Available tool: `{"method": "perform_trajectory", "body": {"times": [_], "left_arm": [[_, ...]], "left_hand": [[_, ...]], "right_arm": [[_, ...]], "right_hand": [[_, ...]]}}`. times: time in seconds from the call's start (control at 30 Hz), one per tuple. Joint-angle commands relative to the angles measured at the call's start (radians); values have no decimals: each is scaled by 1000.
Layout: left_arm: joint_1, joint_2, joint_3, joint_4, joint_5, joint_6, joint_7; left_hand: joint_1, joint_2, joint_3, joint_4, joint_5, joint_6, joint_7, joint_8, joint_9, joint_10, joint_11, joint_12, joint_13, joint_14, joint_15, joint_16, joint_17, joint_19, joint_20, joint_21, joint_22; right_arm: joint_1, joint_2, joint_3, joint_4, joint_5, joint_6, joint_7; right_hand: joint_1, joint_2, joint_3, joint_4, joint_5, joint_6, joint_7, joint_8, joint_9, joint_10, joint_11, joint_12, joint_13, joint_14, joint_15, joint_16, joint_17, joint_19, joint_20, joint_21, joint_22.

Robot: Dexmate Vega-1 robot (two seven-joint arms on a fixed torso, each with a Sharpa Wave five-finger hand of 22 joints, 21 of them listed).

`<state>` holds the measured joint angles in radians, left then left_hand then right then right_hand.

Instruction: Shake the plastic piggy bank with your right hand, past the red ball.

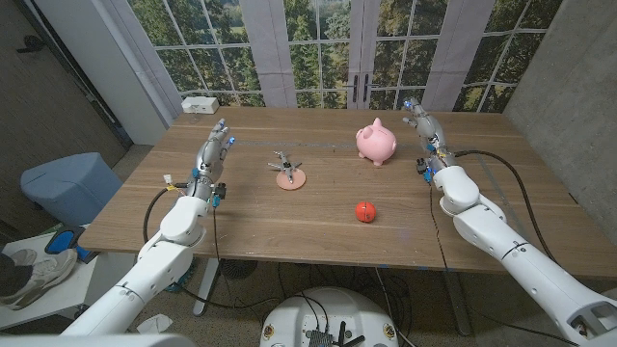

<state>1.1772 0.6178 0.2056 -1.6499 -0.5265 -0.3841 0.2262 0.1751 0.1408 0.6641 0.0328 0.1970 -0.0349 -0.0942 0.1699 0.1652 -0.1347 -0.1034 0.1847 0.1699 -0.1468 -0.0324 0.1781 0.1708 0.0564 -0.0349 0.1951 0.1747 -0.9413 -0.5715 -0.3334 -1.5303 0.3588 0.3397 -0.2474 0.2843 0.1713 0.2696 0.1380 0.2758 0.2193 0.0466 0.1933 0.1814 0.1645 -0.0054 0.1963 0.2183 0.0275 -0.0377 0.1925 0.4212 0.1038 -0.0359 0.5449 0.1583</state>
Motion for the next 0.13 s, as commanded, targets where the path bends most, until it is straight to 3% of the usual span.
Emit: {"method": "perform_trajectory", "body": {"times": [0.03, 0.13], "left_arm": [[49, 17, -17, -28, -20, -1, -18], [59, 19, -22, -30, -21, -7, -21]], "left_hand": [[-6, 48, -1, 5, -1, -10, -4, -1, 4, -14, 2, -4, 3, -11, -77, -4, 3, -8, -73, -1, 3], [-7, 48, -2, 6, -1, -16, -5, -2, 4, -18, 3, -5, 3, -14, -74, -4, 3, -10, -72, -1, 3]], "right_arm": [[-38, 82, 59, 68, 232, 169, 120], [-45, 117, 75, 92, 317, 213, 179]], "right_hand": [[3, 1, 9, -2, -3, 11, 7, 5, 0, 16, 5, 7, -2, 15, -26, 7, -5, 13, -78, -7, 3], [2, 0, 12, -3, -4, 18, 12, 7, 1, 21, 8, 8, -4, 21, -23, 8, -11, 19, -76, -9, 3]]}}
